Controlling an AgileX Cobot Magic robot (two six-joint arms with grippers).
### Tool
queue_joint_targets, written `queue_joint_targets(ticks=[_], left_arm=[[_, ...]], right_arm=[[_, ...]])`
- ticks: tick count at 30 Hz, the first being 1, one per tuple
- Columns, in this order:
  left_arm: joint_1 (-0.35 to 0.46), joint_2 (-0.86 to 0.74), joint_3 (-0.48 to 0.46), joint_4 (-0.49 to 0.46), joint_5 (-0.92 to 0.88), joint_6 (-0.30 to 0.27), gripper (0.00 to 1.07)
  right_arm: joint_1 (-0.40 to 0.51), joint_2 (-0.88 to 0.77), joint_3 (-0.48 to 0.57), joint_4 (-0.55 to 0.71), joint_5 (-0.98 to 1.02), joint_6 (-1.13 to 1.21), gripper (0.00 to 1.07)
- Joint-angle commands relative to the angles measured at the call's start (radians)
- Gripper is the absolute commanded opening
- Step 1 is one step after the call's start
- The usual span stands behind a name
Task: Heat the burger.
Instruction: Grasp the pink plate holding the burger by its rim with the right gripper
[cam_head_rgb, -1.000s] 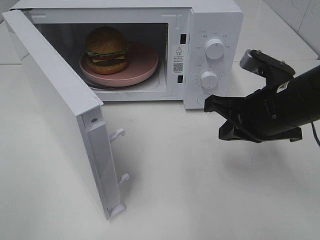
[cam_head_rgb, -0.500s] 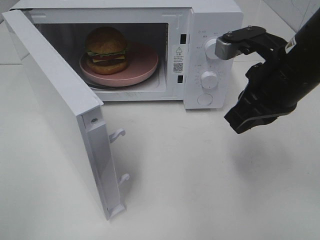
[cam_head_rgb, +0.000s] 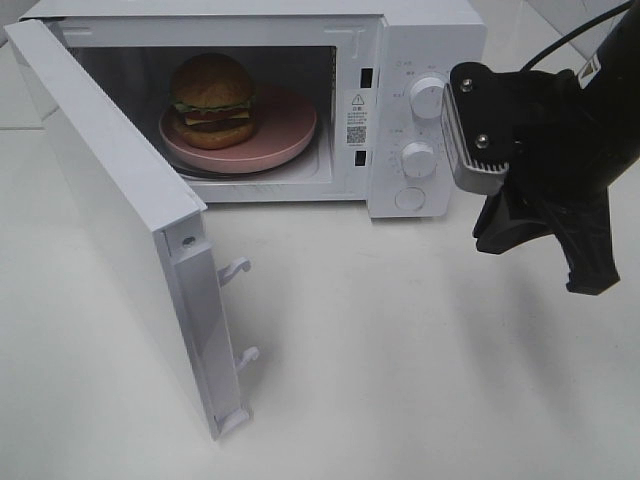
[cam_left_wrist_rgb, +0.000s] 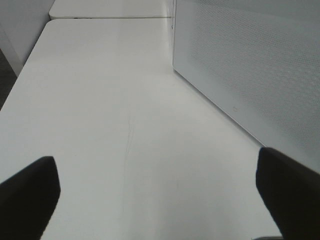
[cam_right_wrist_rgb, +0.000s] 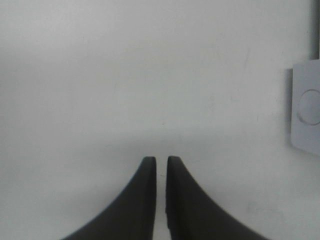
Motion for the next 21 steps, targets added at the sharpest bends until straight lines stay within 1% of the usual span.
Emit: queue_joint_targets(ticks=[1,2,4,5,7,8,10,11,12,13,15,16,18,21], left_arm=[[0.001,-0.016,0.003,-0.009,-0.013,-0.003,1.00],[0.001,-0.016,0.003,-0.009,-0.013,-0.003,1.00],[0.001,-0.016,0.003,-0.009,-0.013,-0.003,1.00],[0.001,-0.016,0.003,-0.009,-0.013,-0.003,1.00],[0.001,-0.016,0.003,-0.009,-0.013,-0.003,1.00],[0.001,-0.016,0.003,-0.009,-0.013,-0.003,1.00],[0.001,-0.016,0.003,-0.009,-0.013,-0.003,1.00],[0.001,-0.016,0.003,-0.009,-0.013,-0.003,1.00],[0.001,-0.016,0.003,-0.009,-0.013,-0.003,1.00],[0.001,-0.016,0.003,-0.009,-0.013,-0.003,1.00],[0.001,-0.016,0.003,-0.009,-0.013,-0.003,1.00],[0.001,-0.016,0.003,-0.009,-0.013,-0.003,1.00],[0.001,-0.016,0.003,-0.009,-0.013,-0.003,1.00],[0.001,-0.016,0.003,-0.009,-0.013,-0.003,1.00]], right_arm=[[-0.001,-0.010,-0.005,-0.023,-0.010,-0.122,0.15],[-0.001,-0.010,-0.005,-0.023,-0.010,-0.122,0.15],[-0.001,-0.010,-0.005,-0.065,-0.039,-0.128,0.21],[-0.001,-0.010,-0.005,-0.065,-0.039,-0.128,0.21],[-0.001,-0.010,-0.005,-0.109,-0.062,-0.128,0.32],[-0.001,-0.010,-0.005,-0.109,-0.062,-0.128,0.32],[0.035,-0.010,-0.005,-0.150,-0.129,-0.089,0.51],[0.035,-0.010,-0.005,-0.150,-0.129,-0.089,0.51],[0.047,-0.010,-0.005,-0.155,-0.155,-0.067,0.58],[0.047,-0.010,-0.005,-0.155,-0.155,-0.067,0.58],[0.085,0.001,-0.005,-0.156,-0.215,0.010,0.83],[0.085,0.001,-0.005,-0.156,-0.215,0.010,0.83],[0.109,0.018,-0.006,-0.160,-0.233,0.020,0.94],[0.120,0.026,-0.006,-0.168,-0.236,0.020,0.95]])
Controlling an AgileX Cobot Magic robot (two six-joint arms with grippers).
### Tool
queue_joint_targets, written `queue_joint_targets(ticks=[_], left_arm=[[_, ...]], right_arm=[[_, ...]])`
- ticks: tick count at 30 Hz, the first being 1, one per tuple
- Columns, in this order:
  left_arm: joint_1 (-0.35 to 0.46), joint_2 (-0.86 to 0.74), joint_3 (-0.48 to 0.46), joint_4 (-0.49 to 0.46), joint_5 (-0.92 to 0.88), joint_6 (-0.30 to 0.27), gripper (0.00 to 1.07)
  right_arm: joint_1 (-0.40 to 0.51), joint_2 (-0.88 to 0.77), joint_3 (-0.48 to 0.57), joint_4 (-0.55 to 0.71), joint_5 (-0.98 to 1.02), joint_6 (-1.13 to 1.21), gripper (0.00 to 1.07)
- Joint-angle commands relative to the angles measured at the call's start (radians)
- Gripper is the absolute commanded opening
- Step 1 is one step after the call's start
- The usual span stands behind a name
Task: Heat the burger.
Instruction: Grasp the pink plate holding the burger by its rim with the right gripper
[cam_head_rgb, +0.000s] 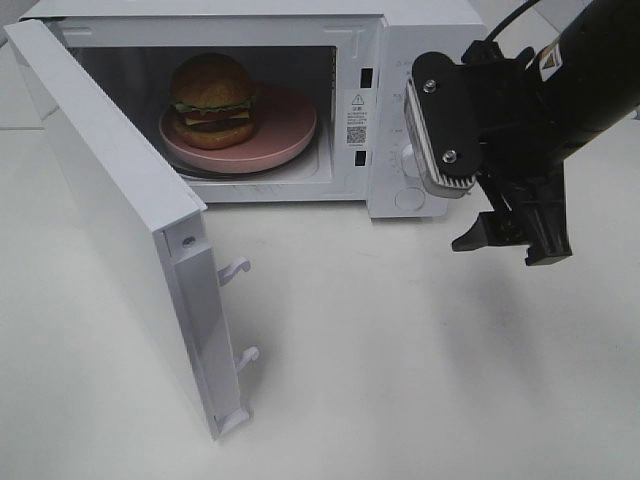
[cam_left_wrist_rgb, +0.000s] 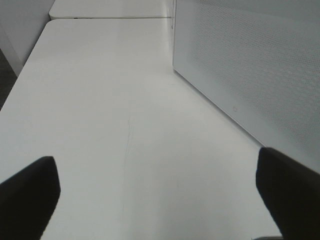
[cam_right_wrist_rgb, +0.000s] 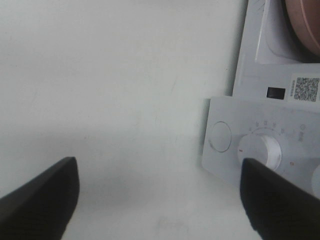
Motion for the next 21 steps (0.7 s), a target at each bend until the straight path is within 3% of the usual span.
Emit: queue_joint_targets(ticks=[1,11,13,21], left_arm=[[0.001,-0.016,0.003,-0.009,-0.013,-0.003,1.00],[0.001,-0.016,0.003,-0.009,-0.013,-0.003,1.00],[0.001,-0.016,0.003,-0.009,-0.013,-0.003,1.00],[0.001,-0.016,0.003,-0.009,-0.013,-0.003,1.00]], right_arm=[[0.041,0.034,-0.006,-0.033,-0.028,0.020,0.94],[0.087,0.121,-0.063,-0.082,-0.109,0.024,0.91],[0.098,0.167,-0.131,-0.084,-0.119,0.024,0.90],[0.123,0.259,-0.219,-0.106,-0.171,0.034,0.89]])
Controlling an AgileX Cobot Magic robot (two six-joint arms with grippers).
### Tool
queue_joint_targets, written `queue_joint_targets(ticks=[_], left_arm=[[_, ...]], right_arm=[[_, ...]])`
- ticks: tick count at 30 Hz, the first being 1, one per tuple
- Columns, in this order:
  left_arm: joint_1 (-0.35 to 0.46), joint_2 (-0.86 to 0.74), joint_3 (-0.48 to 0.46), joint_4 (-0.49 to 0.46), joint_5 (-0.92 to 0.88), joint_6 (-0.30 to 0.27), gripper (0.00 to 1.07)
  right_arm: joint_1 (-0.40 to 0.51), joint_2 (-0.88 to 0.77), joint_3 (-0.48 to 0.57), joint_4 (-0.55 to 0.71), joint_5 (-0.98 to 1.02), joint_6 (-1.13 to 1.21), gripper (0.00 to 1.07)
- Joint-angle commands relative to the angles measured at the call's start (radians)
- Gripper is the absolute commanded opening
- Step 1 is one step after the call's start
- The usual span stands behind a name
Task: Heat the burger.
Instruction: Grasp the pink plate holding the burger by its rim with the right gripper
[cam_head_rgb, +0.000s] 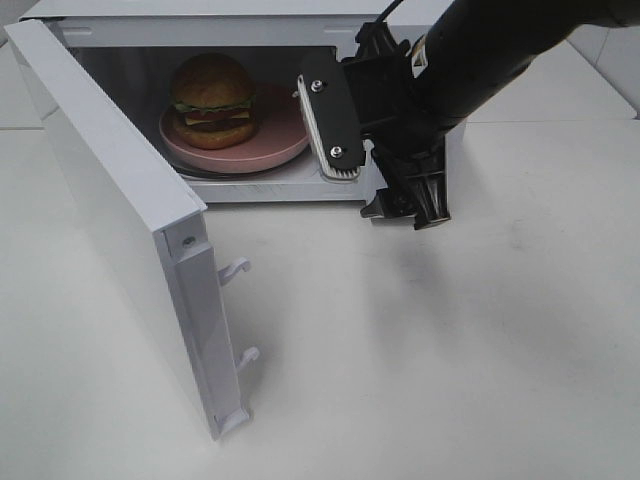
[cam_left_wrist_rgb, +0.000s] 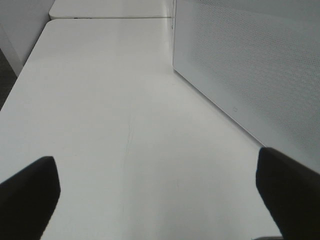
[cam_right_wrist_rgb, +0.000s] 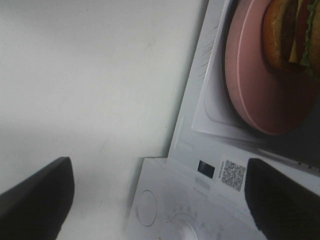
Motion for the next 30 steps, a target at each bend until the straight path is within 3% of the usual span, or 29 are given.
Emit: queue_joint_targets(ticks=[1,30], left_arm=[[0.001,-0.016,0.003,-0.009,-0.013,-0.003,1.00],[0.001,-0.016,0.003,-0.009,-0.013,-0.003,1.00]], right_arm=[[0.012,0.040,-0.036,-0.005,-0.017,0.014,0.88],[0.036,0.354,-0.324,-0.053,-0.117,0.152,0.85]])
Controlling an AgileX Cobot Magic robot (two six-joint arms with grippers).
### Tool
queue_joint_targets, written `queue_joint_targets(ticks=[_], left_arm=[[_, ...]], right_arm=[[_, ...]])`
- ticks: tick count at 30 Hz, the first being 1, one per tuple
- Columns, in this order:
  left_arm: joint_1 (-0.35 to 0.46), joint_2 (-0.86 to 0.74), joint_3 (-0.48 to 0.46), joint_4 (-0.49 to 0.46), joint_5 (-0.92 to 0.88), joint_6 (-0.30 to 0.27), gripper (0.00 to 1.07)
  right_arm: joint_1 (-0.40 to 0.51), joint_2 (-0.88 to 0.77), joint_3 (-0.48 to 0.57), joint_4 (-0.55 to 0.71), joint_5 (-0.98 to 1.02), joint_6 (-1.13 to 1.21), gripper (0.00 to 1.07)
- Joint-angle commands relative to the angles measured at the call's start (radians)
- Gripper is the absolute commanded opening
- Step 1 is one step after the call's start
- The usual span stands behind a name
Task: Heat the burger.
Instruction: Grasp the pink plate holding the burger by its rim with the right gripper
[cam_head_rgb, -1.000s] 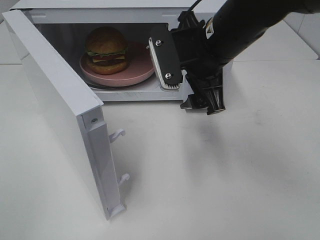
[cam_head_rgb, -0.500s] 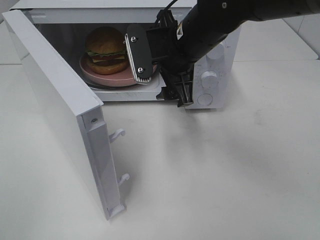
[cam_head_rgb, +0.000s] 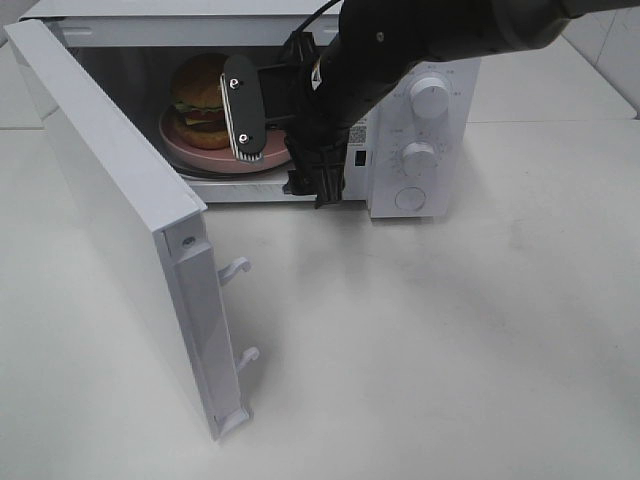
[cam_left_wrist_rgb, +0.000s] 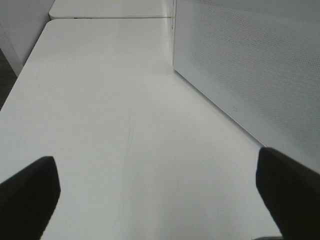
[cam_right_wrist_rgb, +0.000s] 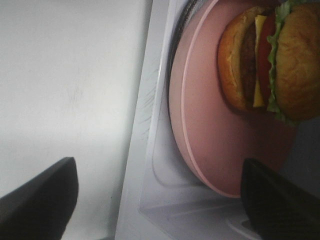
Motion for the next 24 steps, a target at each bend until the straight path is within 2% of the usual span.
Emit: queue_joint_targets(ticks=[1,17,24], left_arm=[[0.001,-0.016,0.003,-0.009,-0.013,-0.003,1.00],[0.001,-0.016,0.003,-0.009,-0.013,-0.003,1.00],[0.001,-0.016,0.003,-0.009,-0.013,-0.003,1.00]], right_arm=[[0.021,0.038,-0.039,-0.022,-0.007,0.037,0.85],[0.027,0.204,-0.219,-0.024,0.014,0.087,0.82],[0.020,0.289,-0.334,-0.041,0.061,0.088,0.82]])
